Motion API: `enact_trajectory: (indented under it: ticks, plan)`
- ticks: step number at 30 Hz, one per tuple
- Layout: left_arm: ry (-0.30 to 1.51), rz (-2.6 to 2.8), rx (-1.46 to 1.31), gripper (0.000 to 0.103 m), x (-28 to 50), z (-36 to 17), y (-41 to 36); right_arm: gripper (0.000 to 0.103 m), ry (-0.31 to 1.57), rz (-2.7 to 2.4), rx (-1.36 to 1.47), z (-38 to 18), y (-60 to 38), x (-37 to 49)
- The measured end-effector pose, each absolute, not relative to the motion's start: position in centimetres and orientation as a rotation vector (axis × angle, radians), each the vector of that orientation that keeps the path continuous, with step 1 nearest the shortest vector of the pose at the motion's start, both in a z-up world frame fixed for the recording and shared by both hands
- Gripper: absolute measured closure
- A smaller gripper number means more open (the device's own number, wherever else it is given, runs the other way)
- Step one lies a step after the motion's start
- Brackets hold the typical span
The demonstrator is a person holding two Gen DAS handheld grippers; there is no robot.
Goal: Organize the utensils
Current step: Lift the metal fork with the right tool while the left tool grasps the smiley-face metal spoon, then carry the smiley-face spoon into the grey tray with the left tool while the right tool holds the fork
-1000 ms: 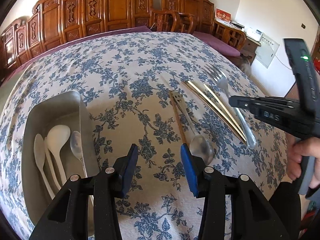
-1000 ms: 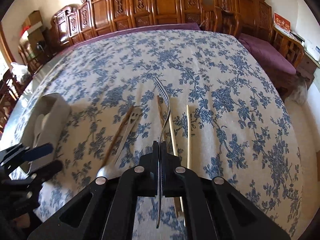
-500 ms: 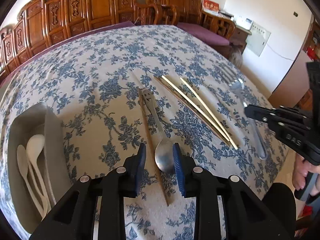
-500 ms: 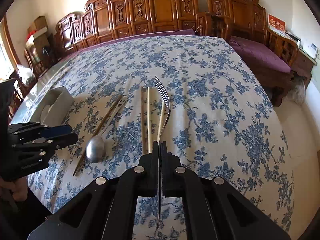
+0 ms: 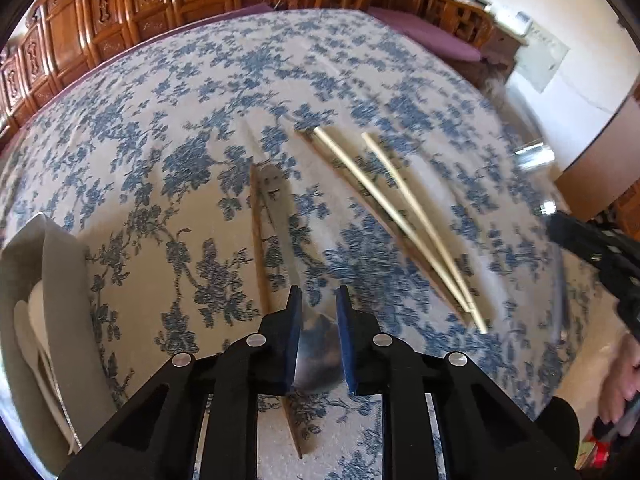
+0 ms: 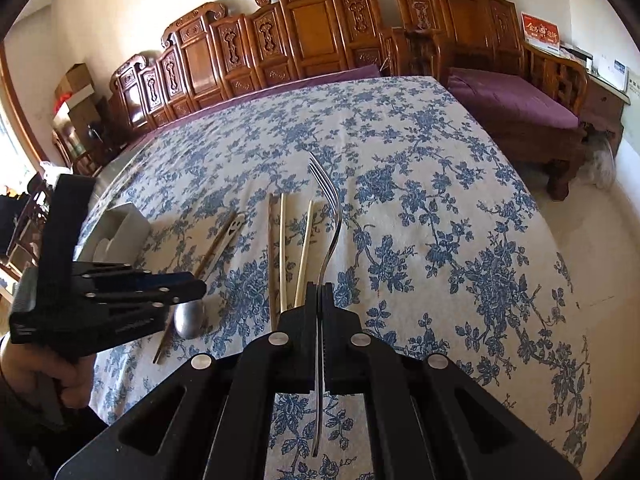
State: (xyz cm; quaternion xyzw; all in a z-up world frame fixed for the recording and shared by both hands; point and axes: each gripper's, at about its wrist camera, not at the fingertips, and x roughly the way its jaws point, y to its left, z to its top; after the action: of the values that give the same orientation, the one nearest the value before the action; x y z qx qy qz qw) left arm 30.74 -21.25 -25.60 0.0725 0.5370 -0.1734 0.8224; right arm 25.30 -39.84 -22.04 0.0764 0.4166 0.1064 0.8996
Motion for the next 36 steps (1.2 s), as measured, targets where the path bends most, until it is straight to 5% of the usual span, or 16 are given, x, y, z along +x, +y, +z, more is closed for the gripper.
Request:
enact_trajectory:
  ticks: [12, 20, 36]
  plan:
    - [1.227, -0.304, 0.169, 0.087, 32.5, -27.1, -21.8, 0.100, 0.866, 0.239, 0.173, -21.9, -39.8, 25.4]
    - [1.227, -0.285, 0.198, 0.098, 32.4, -27.1, -22.2, 0.100, 0.872, 0.255, 0.174, -21.9, -39.4, 25.3]
    - [1.098, -0.316, 0.202, 0.098, 26.7, -22.0, -19.5, 0.100, 0.870, 0.305, 0.161, -21.5, -37.5, 24.7]
